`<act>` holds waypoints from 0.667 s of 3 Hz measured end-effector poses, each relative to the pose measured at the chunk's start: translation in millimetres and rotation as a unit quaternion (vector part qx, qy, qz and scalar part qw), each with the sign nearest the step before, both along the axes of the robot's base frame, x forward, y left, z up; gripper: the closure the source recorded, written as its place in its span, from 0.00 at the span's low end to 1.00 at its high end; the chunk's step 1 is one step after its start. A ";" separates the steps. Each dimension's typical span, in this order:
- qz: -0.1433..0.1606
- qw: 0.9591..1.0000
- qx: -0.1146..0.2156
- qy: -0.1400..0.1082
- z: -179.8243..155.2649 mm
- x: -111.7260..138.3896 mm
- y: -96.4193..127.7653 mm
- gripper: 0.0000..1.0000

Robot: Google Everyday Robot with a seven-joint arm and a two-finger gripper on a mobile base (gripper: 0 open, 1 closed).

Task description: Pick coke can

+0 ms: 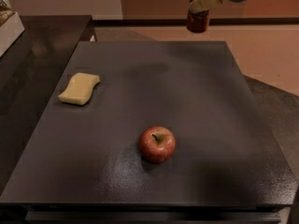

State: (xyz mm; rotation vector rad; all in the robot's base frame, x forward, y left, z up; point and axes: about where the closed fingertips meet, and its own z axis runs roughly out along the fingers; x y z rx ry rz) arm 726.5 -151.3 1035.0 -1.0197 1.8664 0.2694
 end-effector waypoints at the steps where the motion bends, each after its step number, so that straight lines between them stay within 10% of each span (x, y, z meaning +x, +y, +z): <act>1: 0.033 0.999 -0.007 -0.034 41.8 -18.5 -2.0 1.00; 2: 0.034 0.999 -0.007 -0.035 43.0 -18.7 -1.8 1.00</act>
Offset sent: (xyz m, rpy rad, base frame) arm -0.0274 -0.0079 0.0692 -0.0212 -0.1110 0.0980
